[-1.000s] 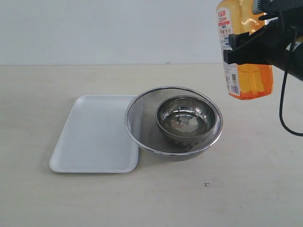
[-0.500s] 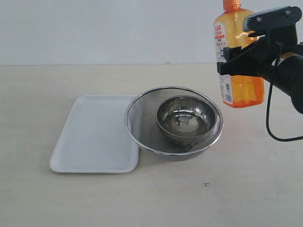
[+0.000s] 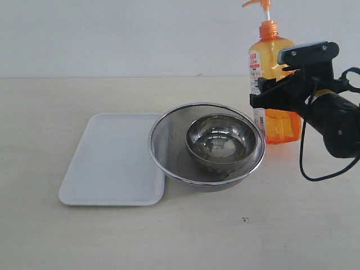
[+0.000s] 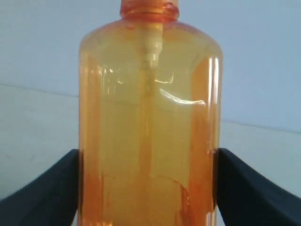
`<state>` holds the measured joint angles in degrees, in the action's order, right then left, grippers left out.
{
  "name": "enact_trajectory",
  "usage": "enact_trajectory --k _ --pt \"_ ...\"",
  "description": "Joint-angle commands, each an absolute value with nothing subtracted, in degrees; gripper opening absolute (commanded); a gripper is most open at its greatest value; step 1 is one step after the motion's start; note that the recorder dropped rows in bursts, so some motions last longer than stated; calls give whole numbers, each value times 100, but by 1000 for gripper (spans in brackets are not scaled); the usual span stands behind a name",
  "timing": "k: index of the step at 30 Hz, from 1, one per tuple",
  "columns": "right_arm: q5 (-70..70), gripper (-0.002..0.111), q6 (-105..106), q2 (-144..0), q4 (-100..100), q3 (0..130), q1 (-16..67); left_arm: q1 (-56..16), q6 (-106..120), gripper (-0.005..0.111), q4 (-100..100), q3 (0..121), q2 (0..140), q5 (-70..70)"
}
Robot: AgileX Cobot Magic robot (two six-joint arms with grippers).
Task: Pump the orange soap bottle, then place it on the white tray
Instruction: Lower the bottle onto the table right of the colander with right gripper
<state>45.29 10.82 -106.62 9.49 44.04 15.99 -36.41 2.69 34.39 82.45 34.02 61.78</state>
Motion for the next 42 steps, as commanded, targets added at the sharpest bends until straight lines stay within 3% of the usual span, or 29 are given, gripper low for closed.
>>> enact_trajectory --k 1,25,36,39,42 --pt "4927 0 1056 -10648 858 4332 1585 -3659 216 5 3391 8225 3409 6080" --pt "5476 0 1184 -10240 1216 2543 1585 -3659 311 5 2836 8225 3939 5625" --pt "5749 1 1201 -10240 1204 2468 1585 -3659 338 5 2787 8225 3939 5589" --pt "5762 12 1187 -10240 1139 2468 1585 -3659 403 5 2787 8225 3939 5589" --pt "5762 38 1047 -10240 1115 2468 1585 -3659 469 5 2787 8225 3939 5576"
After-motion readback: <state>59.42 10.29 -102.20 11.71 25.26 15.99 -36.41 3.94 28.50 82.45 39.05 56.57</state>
